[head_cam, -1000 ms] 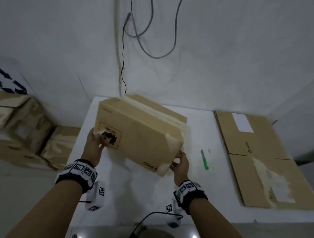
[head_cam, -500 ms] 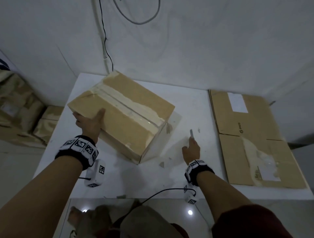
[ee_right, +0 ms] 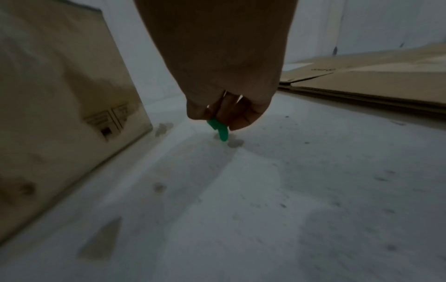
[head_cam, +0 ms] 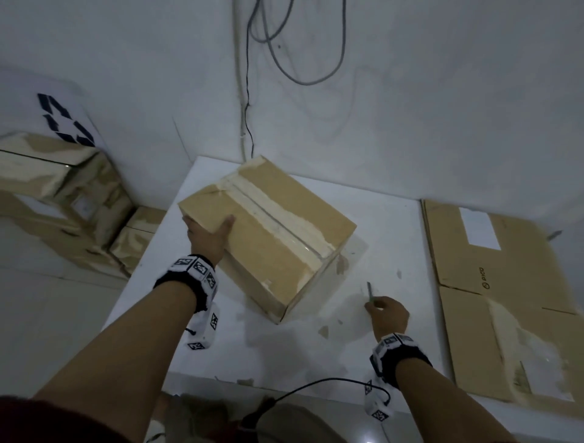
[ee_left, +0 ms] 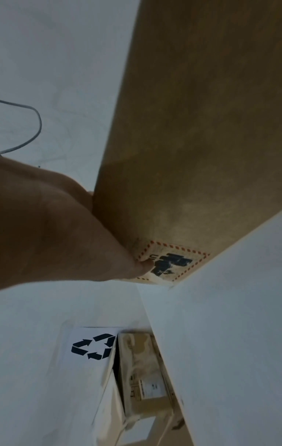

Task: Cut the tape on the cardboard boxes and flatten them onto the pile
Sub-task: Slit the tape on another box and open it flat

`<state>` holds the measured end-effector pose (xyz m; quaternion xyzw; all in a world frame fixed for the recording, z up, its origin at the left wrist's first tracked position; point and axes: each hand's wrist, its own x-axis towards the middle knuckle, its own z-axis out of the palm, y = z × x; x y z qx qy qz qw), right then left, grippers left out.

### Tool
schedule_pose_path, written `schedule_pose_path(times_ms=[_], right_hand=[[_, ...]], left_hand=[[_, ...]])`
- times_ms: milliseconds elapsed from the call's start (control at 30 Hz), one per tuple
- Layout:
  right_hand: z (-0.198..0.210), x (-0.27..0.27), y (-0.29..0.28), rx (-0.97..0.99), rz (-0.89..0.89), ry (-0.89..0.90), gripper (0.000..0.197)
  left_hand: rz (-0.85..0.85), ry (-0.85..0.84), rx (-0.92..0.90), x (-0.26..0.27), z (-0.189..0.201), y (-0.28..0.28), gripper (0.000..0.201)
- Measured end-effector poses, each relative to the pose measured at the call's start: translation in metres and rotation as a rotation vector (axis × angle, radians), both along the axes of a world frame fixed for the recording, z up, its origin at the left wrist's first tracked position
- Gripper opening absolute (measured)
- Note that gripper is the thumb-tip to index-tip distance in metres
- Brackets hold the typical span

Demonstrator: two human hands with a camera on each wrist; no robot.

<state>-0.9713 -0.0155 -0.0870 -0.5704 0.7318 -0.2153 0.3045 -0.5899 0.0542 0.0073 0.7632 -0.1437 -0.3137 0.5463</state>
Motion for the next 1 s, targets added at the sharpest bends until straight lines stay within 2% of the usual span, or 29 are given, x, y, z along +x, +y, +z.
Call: schedule_pose_path(times_ms=[67, 133, 267, 333, 433, 533, 667, 733, 833, 1000], right_hand=[[0.018, 0.012, -0.008, -0.083, -0.118, -0.1, 0.022], [0.044, 0.031, -0.019, -0.212, -0.172, -0.156, 0.02], [0.103, 0.076, -0.05, -0.394, -0.073, -0.309, 0.012], [0.125, 0.101, -0.066, -0.45, 0.006, -0.384, 0.01], [0.147, 0.146, -0.082, -0.436, 0.121, -0.396, 0.009], [0.152, 0.202, -0.082, -0.345, 0.288, -0.354, 0.008], [0.143, 0.264, -0.07, -0.286, 0.493, -0.271, 0.011], [0.14, 0.287, -0.065, -0.259, 0.58, -0.229, 0.021], [0.138, 0.312, -0.064, -0.273, 0.633, -0.206, 0.02], [0.141, 0.329, -0.068, -0.301, 0.71, -0.149, 0.022]], left_hand=[[-0.022, 0.015, -0.028, 0.006, -0.002, -0.001, 0.128], [-0.053, 0.008, -0.045, 0.011, -0.001, -0.004, 0.123], [-0.124, -0.009, -0.013, 0.02, 0.005, -0.009, 0.134], [-0.164, -0.177, 0.093, 0.021, 0.011, -0.01, 0.13], [-0.247, -0.612, 0.272, 0.021, 0.021, -0.021, 0.111], [-0.421, -0.83, 0.314, 0.027, 0.024, -0.033, 0.089], [-0.594, -0.918, 0.344, 0.031, 0.015, -0.037, 0.065], [-0.621, -0.961, 0.367, 0.032, 0.012, -0.035, 0.064], [-0.619, -0.968, 0.373, 0.035, 0.01, -0.036, 0.072], [-0.603, -0.958, 0.356, 0.035, 0.005, -0.038, 0.072]])
